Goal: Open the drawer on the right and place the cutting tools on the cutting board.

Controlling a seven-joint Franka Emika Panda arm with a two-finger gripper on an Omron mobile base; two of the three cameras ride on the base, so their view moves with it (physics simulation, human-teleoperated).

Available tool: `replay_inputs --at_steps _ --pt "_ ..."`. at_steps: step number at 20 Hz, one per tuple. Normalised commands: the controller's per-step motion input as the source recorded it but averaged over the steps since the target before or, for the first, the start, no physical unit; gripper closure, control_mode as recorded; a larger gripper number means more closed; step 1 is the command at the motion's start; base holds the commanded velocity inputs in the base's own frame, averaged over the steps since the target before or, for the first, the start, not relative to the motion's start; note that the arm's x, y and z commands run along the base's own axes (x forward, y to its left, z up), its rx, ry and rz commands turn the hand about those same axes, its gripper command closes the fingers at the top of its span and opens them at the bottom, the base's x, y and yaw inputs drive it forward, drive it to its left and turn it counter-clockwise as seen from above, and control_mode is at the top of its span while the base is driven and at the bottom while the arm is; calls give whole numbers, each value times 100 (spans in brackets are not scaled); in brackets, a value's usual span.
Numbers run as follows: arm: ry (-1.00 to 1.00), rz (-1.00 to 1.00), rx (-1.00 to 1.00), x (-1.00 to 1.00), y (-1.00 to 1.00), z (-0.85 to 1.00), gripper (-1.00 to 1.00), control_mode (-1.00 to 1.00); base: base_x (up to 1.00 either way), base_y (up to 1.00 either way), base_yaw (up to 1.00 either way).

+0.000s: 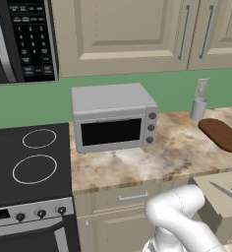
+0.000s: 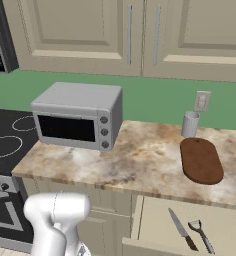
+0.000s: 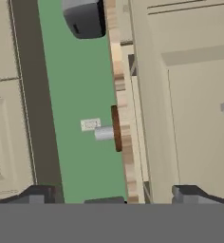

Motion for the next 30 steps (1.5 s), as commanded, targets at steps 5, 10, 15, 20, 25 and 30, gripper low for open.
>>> replay_inputs --at_steps 5,10,15,20,25,30 --pt "-13 0 0 -34 10 84 -100 -100 0 0 0" --pt "-15 0 -6 -19 26 84 -100 -100 0 0 0" --pt "-9 0 -10 -7 14 77 -100 -100 0 0 0" --pt "-3 0 -13 0 18 48 -100 -100 0 0 0" --pt "0 0 -14 0 41 37 -100 -100 0 0 0" --pt "0 0 -17 10 56 19 -100 -100 0 0 0"
